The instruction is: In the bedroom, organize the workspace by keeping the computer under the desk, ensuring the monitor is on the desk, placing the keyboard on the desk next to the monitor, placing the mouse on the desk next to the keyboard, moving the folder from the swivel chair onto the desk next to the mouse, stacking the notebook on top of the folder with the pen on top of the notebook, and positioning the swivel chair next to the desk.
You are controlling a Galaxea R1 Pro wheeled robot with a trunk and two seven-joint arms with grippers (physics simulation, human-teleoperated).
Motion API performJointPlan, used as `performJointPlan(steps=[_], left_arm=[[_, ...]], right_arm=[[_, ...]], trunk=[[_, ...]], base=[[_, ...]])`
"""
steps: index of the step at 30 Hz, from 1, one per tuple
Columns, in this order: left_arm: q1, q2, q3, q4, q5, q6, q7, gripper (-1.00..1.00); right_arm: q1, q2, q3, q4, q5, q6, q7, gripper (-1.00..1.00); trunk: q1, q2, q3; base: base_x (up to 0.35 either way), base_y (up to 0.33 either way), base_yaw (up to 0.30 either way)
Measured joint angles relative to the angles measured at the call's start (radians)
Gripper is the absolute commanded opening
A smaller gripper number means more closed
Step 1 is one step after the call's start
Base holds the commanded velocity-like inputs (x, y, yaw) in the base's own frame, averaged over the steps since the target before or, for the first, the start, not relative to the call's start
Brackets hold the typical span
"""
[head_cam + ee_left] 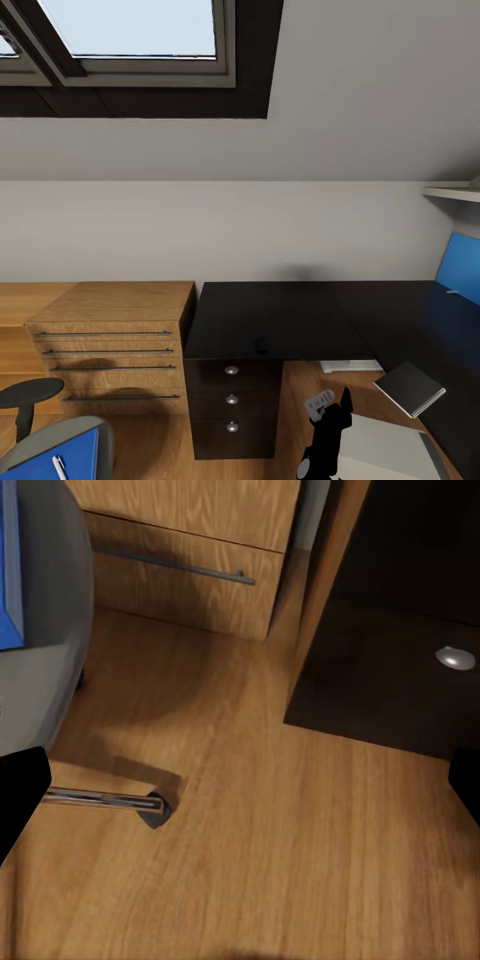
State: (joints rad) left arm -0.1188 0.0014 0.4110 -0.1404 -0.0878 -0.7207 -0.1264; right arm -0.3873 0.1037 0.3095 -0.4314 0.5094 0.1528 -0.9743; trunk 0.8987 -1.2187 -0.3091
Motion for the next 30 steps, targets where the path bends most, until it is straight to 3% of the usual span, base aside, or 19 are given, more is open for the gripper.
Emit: performJointPlan(steps=[4,11,18,30], left_arm=[[0.000,-0.001,0.001,0.000,0.000,0.001,0.001,1.00],[0.000,-0.003,0.001,0.000,0.000,0.001,0.002,1.00],[0.000,-0.003,0.000,0.000,0.000,0.001,0.001,1.00],[0.000,-0.003,0.000,0.000,-0.001,0.001,-0.001,1.00]], right_arm=[[0.000,-0.014,-0.002,0.001,0.000,0.023,0.000,1.00],[0.000,-0.038,-0.003,0.001,0.000,0.044,-0.002,1.00],[0.000,-0.045,-0.003,0.001,0.000,0.046,-0.003,1.00],[0.000,-0.057,-0.024,0.002,0.000,0.058,-0.002,1.00]], trunk=[[0.000,0.000,0.000],[0.027,-0.049,-0.022],[0.054,-0.098,-0.044],[0.054,-0.098,-0.044]], base=[[0.000,0.000,0.000],[0.000,0.000,0.000],[0.000,0.000,0.000],[0.000,0.000,0.000]])
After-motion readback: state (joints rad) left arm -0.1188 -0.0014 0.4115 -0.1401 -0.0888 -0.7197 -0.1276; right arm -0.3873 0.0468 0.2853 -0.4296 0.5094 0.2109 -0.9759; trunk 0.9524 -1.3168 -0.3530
